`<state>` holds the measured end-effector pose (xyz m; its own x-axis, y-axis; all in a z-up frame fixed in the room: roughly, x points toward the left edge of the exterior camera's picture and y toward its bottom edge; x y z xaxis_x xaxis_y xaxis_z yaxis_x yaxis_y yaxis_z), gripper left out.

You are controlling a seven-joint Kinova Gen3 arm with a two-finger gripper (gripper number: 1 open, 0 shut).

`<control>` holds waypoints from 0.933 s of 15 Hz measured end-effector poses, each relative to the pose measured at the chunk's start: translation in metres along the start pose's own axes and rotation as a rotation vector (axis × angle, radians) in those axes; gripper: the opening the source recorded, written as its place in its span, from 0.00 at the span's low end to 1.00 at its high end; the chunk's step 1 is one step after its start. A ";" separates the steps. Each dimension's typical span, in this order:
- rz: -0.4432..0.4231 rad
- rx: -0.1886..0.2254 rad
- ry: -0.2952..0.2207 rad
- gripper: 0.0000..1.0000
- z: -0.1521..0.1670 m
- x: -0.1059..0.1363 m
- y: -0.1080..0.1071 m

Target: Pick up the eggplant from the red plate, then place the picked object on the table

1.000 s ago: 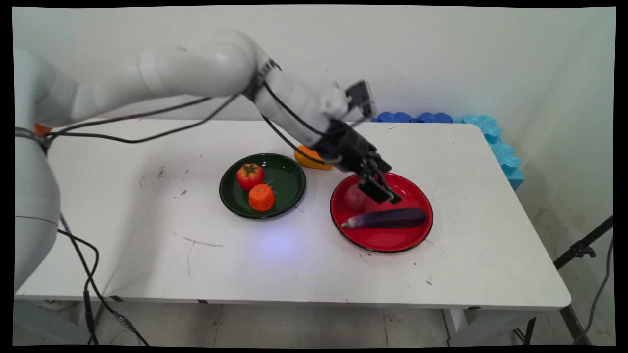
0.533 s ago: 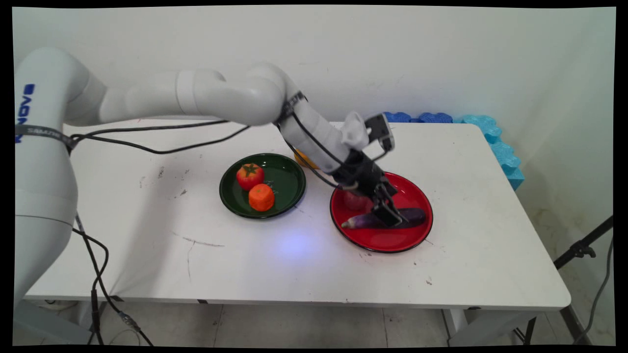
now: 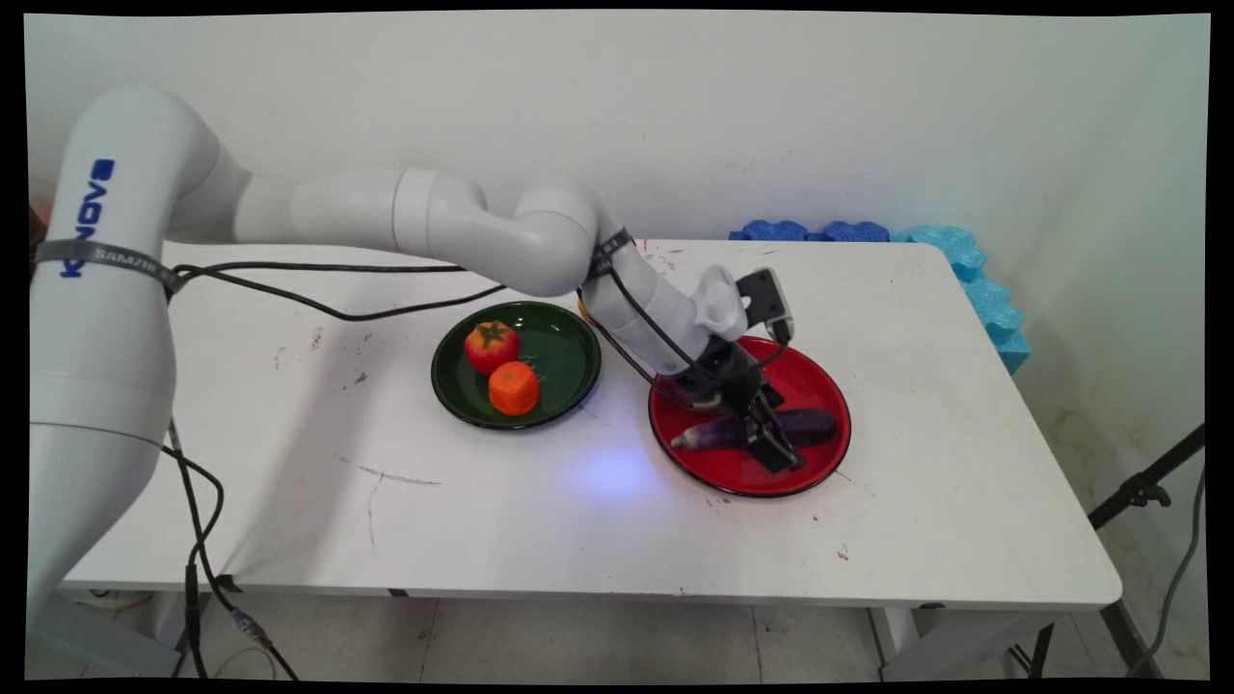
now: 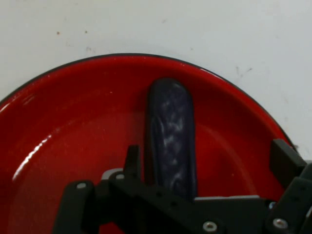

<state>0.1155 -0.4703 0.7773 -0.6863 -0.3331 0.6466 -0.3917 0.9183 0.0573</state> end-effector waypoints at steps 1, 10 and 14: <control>-0.001 0.007 -0.001 1.00 0.003 0.000 -0.001; -0.019 0.045 -0.016 0.00 0.015 0.003 -0.006; -0.013 0.039 -0.018 0.00 0.012 0.005 -0.007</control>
<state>0.1073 -0.4808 0.7705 -0.6920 -0.3492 0.6319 -0.4241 0.9049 0.0355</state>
